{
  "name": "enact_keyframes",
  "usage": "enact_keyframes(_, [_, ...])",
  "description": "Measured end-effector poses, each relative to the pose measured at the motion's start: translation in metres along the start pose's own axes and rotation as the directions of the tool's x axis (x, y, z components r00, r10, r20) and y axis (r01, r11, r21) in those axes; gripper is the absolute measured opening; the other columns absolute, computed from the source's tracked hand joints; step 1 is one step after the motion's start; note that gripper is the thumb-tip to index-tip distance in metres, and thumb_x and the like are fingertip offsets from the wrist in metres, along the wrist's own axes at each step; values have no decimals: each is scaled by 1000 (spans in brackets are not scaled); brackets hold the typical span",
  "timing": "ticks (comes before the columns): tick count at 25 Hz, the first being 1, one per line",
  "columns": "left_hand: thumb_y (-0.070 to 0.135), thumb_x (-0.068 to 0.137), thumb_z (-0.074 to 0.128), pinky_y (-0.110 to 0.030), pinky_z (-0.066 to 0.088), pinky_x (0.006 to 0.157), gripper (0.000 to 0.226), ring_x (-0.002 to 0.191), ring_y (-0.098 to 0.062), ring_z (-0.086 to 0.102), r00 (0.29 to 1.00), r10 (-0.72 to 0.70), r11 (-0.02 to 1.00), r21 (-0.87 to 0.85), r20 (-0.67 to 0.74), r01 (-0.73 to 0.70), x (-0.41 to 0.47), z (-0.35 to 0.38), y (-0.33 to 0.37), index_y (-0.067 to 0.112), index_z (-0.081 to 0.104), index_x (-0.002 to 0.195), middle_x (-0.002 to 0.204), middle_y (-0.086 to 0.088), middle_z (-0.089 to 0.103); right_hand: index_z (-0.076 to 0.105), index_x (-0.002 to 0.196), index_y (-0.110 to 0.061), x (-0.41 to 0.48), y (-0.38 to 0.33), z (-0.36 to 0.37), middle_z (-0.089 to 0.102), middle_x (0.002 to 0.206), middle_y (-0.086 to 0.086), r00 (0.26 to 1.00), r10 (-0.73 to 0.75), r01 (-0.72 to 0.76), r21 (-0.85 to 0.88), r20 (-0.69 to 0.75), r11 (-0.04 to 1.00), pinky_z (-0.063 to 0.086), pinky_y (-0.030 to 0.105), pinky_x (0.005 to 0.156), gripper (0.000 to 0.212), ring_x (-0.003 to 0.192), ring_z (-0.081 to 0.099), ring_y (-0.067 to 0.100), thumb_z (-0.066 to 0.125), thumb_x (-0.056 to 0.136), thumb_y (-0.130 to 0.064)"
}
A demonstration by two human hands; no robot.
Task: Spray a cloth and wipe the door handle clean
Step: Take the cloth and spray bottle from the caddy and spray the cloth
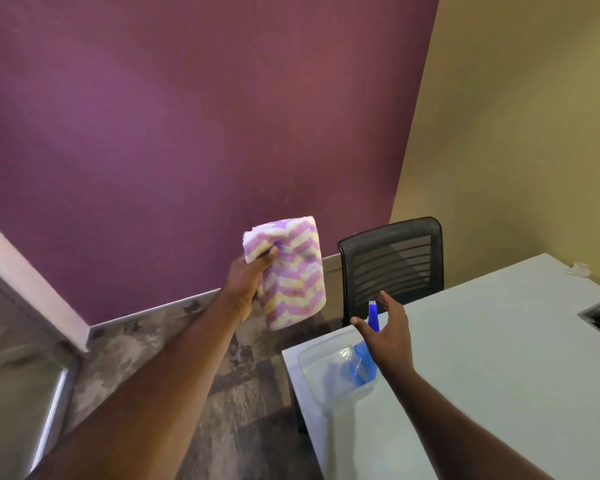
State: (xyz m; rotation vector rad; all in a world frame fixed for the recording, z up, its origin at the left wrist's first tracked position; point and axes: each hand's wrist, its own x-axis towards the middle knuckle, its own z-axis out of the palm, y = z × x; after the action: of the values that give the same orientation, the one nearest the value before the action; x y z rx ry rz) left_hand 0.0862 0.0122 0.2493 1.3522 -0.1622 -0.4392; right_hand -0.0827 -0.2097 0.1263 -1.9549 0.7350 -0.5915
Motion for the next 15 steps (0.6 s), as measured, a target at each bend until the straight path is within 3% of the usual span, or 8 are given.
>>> enact_keyframes(5, [31,94,78,-45,66,82,27,105,-31,78,998,-56,998,23,24,56,13,4,-36,17,75,117,114,-10,81,43,152,-23,2,32,14,49,155,4,995,104,-104,-1,5,995,47,37,105,83,138,51,26,88,83,-29])
enact_keyframes(11, [30,93,79,-54,63,92,30,108,-32,78,994,-111,993,26,6,111,29,7,-63,17,74,120,116,-11,80,44,151,-19,7,61,27,58,146,7,983,170,-173,37,67,984,53,38,99,74,129,59,28,83,89,-20])
enact_keyframes(15, [27,94,78,-61,59,100,29,111,-36,76,991,-137,990,32,-5,137,35,5,-75,14,74,119,119,-15,79,48,151,-17,10,69,31,64,139,8,984,170,-172,39,49,984,48,32,96,66,125,61,28,78,92,-15])
